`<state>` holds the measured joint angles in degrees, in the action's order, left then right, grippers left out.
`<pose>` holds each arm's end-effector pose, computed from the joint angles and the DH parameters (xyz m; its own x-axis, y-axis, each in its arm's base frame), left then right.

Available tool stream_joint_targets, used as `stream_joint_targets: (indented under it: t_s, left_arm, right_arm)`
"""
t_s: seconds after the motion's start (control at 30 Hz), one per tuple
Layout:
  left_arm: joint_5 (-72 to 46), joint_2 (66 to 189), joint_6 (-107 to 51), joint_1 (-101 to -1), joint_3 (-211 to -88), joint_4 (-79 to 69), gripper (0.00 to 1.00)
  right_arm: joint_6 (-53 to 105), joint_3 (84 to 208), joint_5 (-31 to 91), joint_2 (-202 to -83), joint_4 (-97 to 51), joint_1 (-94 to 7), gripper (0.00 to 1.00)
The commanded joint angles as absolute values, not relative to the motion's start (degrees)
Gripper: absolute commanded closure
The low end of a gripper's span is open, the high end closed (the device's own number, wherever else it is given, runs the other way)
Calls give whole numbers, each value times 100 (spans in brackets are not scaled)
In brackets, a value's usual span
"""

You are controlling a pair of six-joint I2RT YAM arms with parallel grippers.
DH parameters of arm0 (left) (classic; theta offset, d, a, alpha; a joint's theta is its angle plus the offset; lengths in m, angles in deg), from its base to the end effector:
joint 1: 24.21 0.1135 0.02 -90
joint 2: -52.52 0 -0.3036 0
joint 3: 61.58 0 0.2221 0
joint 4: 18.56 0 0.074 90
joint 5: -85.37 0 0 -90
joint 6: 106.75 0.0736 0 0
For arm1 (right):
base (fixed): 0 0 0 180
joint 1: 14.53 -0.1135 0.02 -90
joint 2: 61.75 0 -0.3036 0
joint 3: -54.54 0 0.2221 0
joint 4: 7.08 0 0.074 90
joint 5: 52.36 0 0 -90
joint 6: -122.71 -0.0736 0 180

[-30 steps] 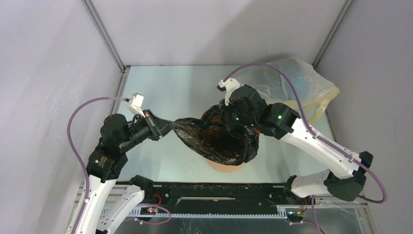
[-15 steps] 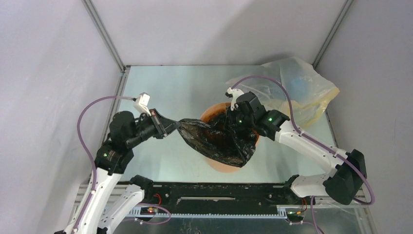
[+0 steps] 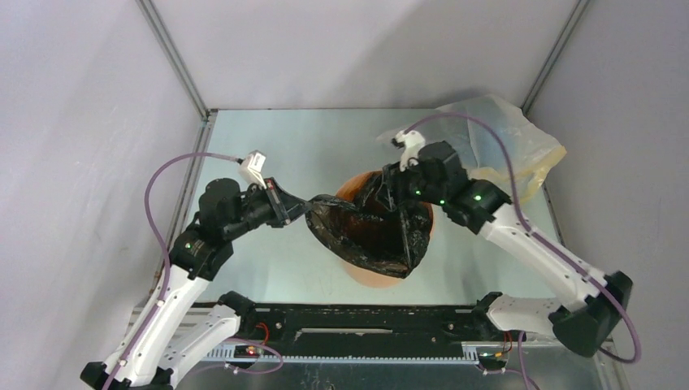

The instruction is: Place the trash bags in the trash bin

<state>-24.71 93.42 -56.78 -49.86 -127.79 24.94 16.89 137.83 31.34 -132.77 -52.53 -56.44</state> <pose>0.1038 -0.0779 0.3626 -0.6661 -0.3503 -0.6585 0.3555 0.6271 -0.6931 0.1892 0.1806 0.3673 -0.5915 -0.1668 -0.7889 -0.5935 0.7523 0.2859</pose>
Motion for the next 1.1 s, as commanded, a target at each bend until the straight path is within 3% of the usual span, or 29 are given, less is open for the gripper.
stream_joint_targets:
  t_s: [0.0, 0.1, 0.17, 0.23, 0.5, 0.63, 0.77, 0.87, 1.07]
  left_arm:
    - [-2127, 9412, -5454, -5005, -13138, 2512, 100]
    - [-1902, 9452, -5437, -5005, -13208, 2622, 100]
    - [-1793, 9427, -5430, -5005, -13200, 2651, 100]
    - [-1700, 9414, -5392, -5005, -13221, 2720, 100]
    - [-1571, 9282, -5307, -5005, -13301, 2916, 100]
    - [-1561, 9255, -5255, -5005, -13323, 2947, 100]
    - [-1549, 9330, -5180, -5005, -13343, 2998, 100]
    - [-1527, 9364, -5156, -5005, -13338, 3024, 100]
    - [-1536, 9318, -5155, -5005, -13293, 3007, 100]
  right_arm:
    - [1851, 14114, 2911, -12600, -5558, -5234, 35]
    - [1885, 14114, 2940, -12401, -5786, -5040, 9]
    - [1927, 14119, 2940, -12268, -5897, -4965, 1]
    - [1962, 14187, 3001, -12192, -6048, -4943, 1]
    - [2058, 14799, 3226, -12025, -7109, -4943, 22]
    - [2139, 14870, 3027, -11802, -7194, -4933, 22]
    - [2306, 15021, 3193, -11863, -7420, -4887, 5]
    - [2437, 15204, 3300, -11904, -7607, -4872, 1]
    - [2612, 15664, 3404, -11914, -8065, -5040, 13]
